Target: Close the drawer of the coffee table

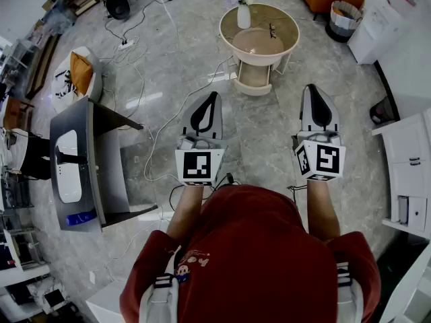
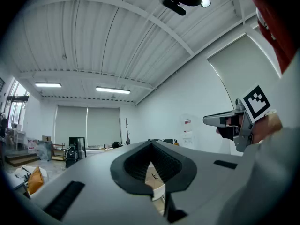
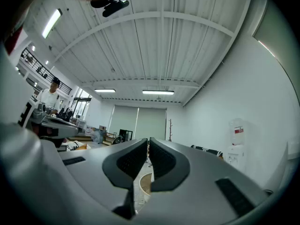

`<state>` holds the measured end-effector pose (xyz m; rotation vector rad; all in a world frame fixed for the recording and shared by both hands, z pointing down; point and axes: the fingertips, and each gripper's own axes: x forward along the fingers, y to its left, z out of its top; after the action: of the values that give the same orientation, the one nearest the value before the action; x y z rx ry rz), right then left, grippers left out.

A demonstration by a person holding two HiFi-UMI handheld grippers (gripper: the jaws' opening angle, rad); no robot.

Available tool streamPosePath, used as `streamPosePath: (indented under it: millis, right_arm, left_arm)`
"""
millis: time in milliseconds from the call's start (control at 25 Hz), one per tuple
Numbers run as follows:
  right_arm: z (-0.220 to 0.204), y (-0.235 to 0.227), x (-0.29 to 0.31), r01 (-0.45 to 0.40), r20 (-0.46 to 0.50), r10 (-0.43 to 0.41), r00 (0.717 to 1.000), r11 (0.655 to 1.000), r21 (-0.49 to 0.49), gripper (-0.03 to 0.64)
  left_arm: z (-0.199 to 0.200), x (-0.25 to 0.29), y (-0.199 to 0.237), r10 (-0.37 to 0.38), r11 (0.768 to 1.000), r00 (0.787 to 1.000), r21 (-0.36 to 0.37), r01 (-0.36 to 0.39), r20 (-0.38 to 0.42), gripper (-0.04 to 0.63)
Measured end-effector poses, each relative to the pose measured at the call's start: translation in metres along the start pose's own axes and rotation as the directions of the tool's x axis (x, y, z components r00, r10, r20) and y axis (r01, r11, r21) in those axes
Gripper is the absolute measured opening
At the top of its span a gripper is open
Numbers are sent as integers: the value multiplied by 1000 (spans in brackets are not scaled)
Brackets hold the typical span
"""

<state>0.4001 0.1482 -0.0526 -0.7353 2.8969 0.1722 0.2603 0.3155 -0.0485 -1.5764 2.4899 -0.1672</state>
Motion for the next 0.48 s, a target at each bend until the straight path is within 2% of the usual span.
streamPosePath:
  millis: [80, 240, 400, 480]
  right_arm:
    - [-2, -2, -1, -5, 1, 5, 1000, 1000, -1, 29]
    - [0, -2, -2, -10, 2, 10, 1000, 1000, -4, 29]
    - [-3, 1, -4, -8, -9, 8, 1000, 1000, -4, 29]
    - [-6, 3, -5, -3, -8, 3, 1000, 1000, 6, 29]
  left_arm:
    - [-1, -1, -5, -1, 1000, 1000, -6, 1, -24, 9]
    - [7, -1, -7, 3, 1000, 1000, 4, -3, 23, 9]
    - [4, -4, -6, -2, 1000, 1000, -13, 2, -4, 9]
    - [4, -6, -2, 3, 1000, 1000, -11, -3, 13, 9]
